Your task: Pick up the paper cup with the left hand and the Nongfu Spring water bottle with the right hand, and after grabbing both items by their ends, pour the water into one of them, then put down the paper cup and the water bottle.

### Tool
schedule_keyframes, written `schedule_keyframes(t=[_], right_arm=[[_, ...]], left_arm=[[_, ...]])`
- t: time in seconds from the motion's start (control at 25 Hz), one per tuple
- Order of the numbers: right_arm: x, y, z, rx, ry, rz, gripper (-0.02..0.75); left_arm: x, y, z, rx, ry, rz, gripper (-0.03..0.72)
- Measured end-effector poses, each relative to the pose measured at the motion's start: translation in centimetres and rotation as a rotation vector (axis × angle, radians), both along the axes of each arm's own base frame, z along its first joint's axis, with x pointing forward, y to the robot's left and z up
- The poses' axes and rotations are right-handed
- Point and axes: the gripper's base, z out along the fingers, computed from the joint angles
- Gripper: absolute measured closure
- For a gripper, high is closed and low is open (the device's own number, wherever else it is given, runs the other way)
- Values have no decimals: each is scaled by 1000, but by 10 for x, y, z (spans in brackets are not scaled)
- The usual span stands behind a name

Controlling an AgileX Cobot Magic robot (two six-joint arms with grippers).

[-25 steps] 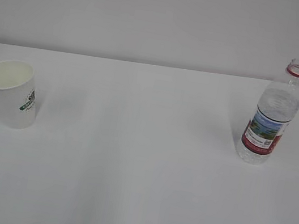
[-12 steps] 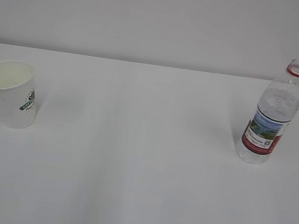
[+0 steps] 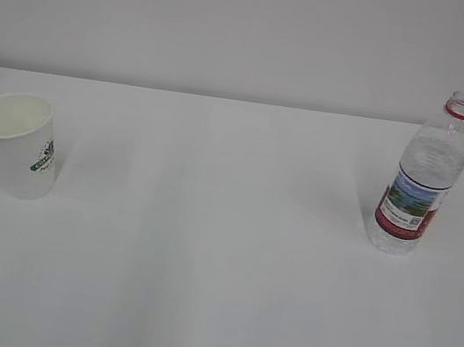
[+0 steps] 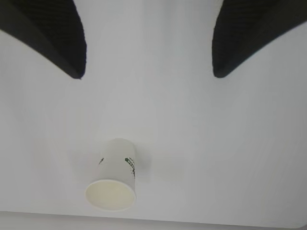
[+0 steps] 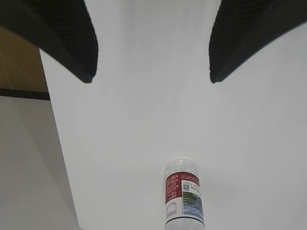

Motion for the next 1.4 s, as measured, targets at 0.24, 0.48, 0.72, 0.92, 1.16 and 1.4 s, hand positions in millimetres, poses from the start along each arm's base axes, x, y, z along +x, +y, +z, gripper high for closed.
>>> schedule_keyframes(t=[0.24, 0.48, 0.72, 0.92, 1.16, 1.4], right_arm=[[0, 0, 3, 3, -17, 2, 188], [-2, 4, 14, 49, -86, 30, 194], [11, 6, 41, 67, -210, 41, 197], [45, 12, 52, 89, -206, 53, 197], [84, 18, 64, 115, -277, 58, 199], [112, 22, 69, 122, -342, 57, 199]], left_arm=[[1, -1, 9, -12, -77, -9, 101], [15, -4, 19, -45, -79, -29, 127], [59, -5, 32, -51, -105, -26, 148], [90, -6, 39, -45, -150, -38, 149], [117, -7, 42, 35, -200, -81, 149], [141, -14, 45, 59, -273, -129, 131]])
